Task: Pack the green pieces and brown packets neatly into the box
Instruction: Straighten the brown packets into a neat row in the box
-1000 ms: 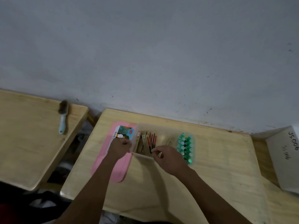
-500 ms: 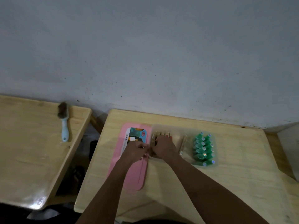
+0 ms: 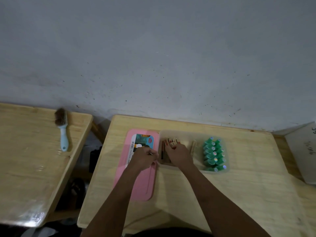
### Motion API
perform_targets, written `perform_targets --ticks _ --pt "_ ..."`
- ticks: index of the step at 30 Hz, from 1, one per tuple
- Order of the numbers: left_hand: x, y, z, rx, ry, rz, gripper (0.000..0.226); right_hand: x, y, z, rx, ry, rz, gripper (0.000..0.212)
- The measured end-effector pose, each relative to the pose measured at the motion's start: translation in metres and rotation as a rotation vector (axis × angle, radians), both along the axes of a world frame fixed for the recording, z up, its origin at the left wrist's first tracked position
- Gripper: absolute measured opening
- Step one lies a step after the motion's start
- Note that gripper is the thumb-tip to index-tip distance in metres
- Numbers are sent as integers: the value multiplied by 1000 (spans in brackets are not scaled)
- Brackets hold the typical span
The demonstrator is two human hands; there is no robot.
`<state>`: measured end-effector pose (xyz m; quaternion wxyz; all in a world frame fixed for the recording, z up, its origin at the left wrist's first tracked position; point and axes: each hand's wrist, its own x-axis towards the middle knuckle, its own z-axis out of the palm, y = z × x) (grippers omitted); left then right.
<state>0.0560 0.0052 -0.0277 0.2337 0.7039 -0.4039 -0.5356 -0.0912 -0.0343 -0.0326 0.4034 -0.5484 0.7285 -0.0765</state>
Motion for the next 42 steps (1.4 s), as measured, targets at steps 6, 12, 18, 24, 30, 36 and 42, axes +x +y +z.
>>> perform_targets --ticks 6,12,18,24,30,36,42 --pt "-1 1 -1 0 10 24 15 -23 9 13 60 -343 -174 34" --pt "-3 3 2 -5 16 49 17 -26 11 15 79 -427 -145 27" --pt "-5 4 3 -19 -7 59 12 -9 6 0 -50 -153 125 21" --pt "-9 6 3 -36 -42 56 18 6 4 -12 -50 56 253 28" --pt "-8 6 1 -33 -22 62 20 -8 7 1 -250 305 193 22" --pt "-6 5 0 -16 -29 59 17 -11 7 -1 -215 426 415 17" --pt "-8 6 1 -40 -34 66 20 1 -1 0 -232 532 504 17"
